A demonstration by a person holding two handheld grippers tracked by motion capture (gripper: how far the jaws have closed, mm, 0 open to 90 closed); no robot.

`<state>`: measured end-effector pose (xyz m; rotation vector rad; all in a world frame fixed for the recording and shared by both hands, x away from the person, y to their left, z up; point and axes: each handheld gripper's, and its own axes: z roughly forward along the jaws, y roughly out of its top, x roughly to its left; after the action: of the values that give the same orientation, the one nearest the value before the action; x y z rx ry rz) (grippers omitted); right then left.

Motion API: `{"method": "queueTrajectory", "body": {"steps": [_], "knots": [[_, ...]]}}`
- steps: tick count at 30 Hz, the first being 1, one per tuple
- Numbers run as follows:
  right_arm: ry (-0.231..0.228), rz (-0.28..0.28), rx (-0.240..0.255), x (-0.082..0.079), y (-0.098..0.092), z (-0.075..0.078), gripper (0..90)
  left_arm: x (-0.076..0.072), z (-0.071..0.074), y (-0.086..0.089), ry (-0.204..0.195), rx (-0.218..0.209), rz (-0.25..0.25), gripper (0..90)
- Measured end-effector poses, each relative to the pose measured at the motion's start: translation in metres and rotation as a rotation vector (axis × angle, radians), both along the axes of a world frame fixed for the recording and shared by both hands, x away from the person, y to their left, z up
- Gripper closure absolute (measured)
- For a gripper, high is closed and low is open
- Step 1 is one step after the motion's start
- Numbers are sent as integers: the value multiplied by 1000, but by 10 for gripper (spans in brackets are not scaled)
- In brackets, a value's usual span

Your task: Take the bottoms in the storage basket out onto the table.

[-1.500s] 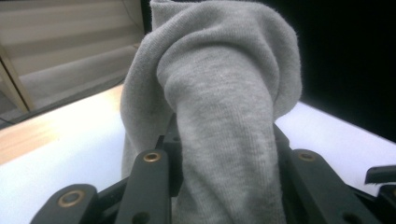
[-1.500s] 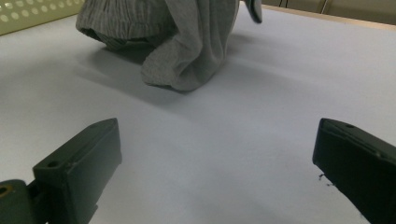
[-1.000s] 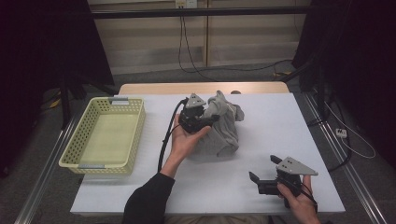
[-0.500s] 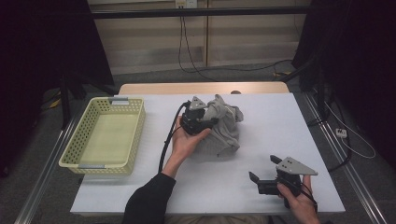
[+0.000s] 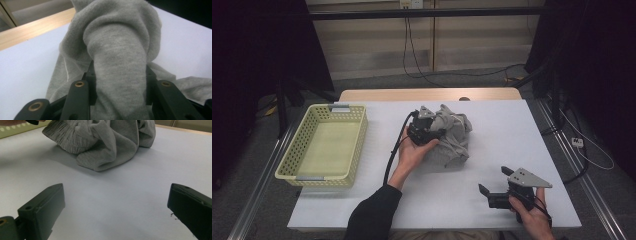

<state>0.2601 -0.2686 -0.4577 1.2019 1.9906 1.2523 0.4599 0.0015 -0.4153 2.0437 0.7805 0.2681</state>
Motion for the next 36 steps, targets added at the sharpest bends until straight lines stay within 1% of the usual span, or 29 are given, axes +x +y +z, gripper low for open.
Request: {"method": "queueTrajectory", "body": {"steps": [1,3,7,9,11,14,15,17,19,21,23,25,26,27,28,30,31,33,35,36], "knots": [[0,0,0,0,0,0,13,1,-1,0,-2,5,0,624],[-2,1,0,0,0,0,14,2,-4,-2,14,8,2,623],[-1,1,1,0,0,0,14,5,-10,-4,25,13,5,619],[-2,2,0,0,0,0,14,6,-13,-6,26,22,4,617],[-2,1,1,0,0,0,14,7,-15,-8,18,45,1,611],[0,1,-1,0,0,0,14,8,-19,-11,17,62,-6,603],[0,1,-1,0,0,0,14,9,-21,-11,14,67,-7,602],[0,1,0,0,0,0,13,10,-23,-12,26,63,-7,600],[-1,2,1,0,0,0,14,10,-26,-14,25,73,-14,595],[1,1,3,0,0,0,13,10,-27,-16,16,89,-13,581],[0,2,4,0,-1,0,14,10,-28,-18,10,91,-15,575],[2,0,7,1,-2,-1,13,12,-29,-19,9,105,-21,569],[1,0,9,1,-2,-1,14,12,-30,-20,4,103,-4,566],[1,1,9,1,-2,-1,14,13,-31,-19,10,93,-17,564],[1,3,9,1,-2,-1,14,14,-32,-19,11,93,-18,559],[3,1,10,1,-3,-1,13,16,-35,-20,14,83,-14,535],[7,-1,14,1,-3,-2,14,18,-36,-20,14,86,-15,527],[9,-1,17,2,-3,-2,13,20,-40,-21,21,71,-2,517],[9,1,18,2,-3,-2,13,21,-41,-21,31,65,0,499],[9,1,19,2,-3,-2,13,22,-42,-20,30,63,1,487]]}}
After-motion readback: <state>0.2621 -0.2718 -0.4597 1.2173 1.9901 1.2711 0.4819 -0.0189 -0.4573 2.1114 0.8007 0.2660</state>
